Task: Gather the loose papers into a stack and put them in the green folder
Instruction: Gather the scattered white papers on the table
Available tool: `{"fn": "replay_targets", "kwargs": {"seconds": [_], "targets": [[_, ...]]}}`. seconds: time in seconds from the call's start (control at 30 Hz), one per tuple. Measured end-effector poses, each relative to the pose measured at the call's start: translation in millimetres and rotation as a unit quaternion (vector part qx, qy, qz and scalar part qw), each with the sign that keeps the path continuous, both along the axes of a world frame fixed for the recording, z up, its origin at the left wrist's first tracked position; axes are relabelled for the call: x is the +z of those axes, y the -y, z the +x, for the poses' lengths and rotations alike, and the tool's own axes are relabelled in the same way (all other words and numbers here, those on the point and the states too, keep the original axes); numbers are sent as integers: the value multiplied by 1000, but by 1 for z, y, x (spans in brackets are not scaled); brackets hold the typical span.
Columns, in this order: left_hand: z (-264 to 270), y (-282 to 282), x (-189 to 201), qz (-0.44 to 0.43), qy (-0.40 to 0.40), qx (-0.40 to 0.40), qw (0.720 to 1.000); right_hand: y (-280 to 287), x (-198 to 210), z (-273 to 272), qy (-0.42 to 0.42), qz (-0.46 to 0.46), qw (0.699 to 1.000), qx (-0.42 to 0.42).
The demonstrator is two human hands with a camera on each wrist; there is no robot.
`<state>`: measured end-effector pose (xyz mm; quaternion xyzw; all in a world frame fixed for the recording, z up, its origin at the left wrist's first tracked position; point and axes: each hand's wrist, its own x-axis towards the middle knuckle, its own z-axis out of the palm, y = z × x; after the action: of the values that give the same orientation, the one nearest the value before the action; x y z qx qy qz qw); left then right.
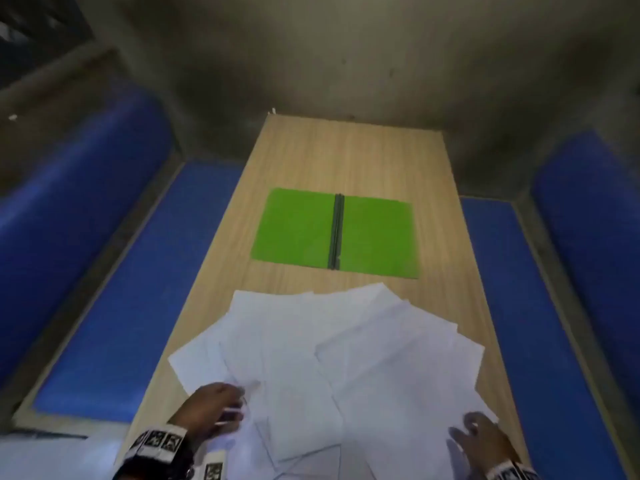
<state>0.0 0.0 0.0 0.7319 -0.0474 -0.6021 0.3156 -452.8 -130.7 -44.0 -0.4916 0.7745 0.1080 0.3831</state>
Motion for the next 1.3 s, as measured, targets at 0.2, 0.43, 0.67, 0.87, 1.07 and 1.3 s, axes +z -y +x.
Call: {"fn": "replay_targets", "kwargs": {"seconds": [0.2,0.43,0.67,0.87,1.07,1.3], "targets": [[-30,62,-15,-115,182,-185,959,7,-9,33,-15,23,981,-192],[-83,141,-51,-150,210,-407,876,7,-12,58,10,-39,994,-106],[-113,133,-59,-58,278,-557,780,7,-9,53,54,-62,987,-139],[-126,104,-60,-54,79,-496,863,-5,-4,54,70,-51,984,-153],[-148,89,-62,-85,6,-348,933,-20,1,64,122,-76,987,-76],[-150,70,-47,-97,99,-234,962,-10,26,77,234,-151,952,-124]]}}
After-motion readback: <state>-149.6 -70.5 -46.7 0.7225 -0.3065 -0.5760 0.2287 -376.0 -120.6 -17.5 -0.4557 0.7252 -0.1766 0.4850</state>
